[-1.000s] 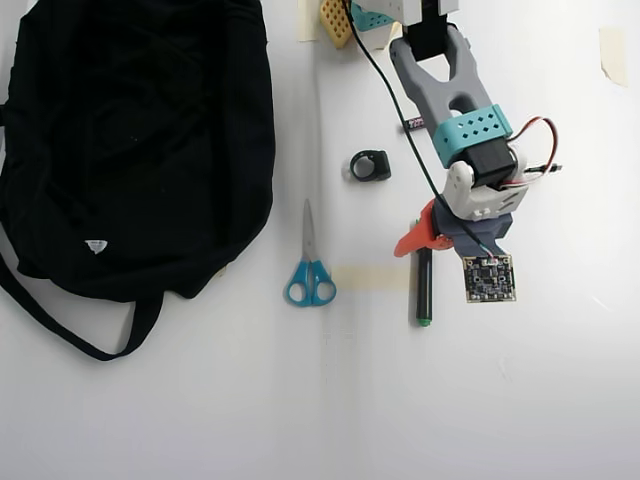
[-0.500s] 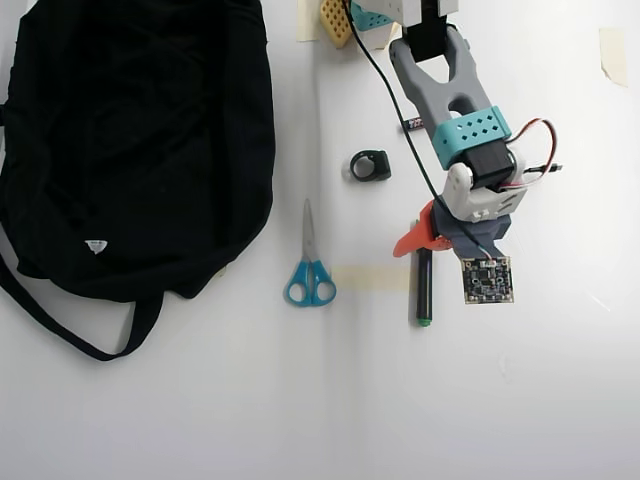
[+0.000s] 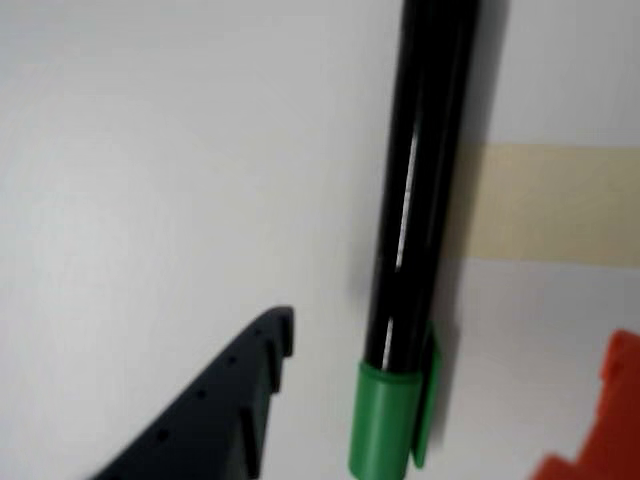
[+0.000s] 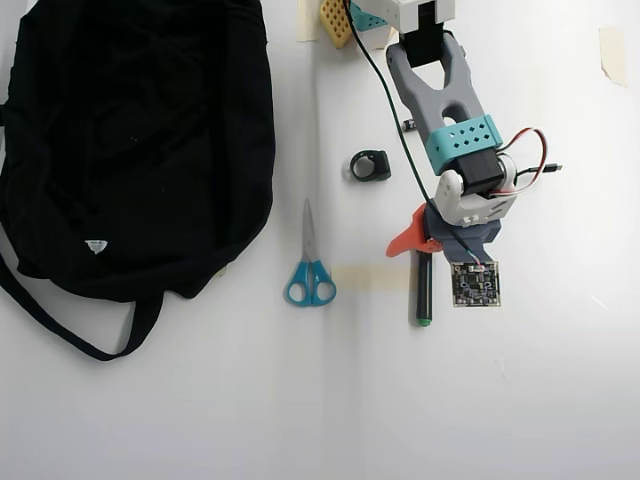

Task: Put the green marker into the black bag

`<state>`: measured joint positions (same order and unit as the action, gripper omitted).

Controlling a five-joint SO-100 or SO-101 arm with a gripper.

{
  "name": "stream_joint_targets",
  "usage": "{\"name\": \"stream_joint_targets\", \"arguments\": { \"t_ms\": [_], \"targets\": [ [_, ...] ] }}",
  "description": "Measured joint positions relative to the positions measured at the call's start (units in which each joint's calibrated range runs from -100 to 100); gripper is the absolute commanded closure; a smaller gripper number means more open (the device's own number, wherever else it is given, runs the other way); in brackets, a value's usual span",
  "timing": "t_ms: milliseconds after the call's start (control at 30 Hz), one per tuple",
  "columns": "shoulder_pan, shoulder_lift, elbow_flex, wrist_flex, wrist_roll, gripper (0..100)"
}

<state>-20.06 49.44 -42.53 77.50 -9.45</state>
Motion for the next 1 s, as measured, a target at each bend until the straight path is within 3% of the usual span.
{"name": "stream_joint_targets", "arguments": {
  "t_ms": [1000],
  "targets": [
    [0.7,3.0,-0.5,0.0,0.0,62]
  ]
}}
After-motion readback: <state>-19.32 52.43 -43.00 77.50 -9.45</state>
